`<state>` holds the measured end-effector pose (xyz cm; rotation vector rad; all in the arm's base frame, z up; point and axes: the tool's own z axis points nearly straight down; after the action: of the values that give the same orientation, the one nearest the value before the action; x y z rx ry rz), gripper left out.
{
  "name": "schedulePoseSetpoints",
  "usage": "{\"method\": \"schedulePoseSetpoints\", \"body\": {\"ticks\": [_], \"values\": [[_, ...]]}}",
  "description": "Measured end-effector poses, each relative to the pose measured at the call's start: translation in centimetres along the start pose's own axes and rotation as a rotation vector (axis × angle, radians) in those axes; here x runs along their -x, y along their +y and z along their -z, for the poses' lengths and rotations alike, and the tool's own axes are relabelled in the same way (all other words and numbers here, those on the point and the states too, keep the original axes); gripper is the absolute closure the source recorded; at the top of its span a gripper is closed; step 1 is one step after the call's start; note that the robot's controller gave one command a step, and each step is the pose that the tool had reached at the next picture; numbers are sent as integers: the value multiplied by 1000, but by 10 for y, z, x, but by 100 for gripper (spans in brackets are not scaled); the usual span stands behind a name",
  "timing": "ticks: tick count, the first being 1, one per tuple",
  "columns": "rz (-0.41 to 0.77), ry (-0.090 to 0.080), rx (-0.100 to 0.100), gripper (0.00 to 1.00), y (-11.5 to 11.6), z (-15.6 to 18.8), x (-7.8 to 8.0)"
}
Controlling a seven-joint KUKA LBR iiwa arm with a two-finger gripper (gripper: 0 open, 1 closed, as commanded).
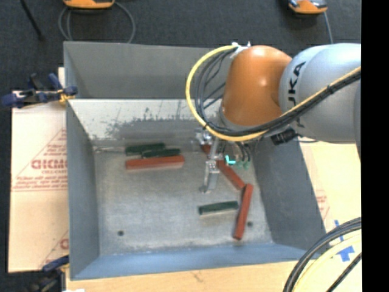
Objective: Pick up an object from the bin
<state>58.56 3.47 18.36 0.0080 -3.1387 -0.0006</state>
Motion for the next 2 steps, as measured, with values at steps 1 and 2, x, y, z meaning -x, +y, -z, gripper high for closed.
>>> {"method": "schedulePoseSetpoints", "body": {"ticks": [1,2], "values": [[-34,-1,-1,0,-43,-31,-31],[113,2,-2,0,-74,-117,-69]]}}
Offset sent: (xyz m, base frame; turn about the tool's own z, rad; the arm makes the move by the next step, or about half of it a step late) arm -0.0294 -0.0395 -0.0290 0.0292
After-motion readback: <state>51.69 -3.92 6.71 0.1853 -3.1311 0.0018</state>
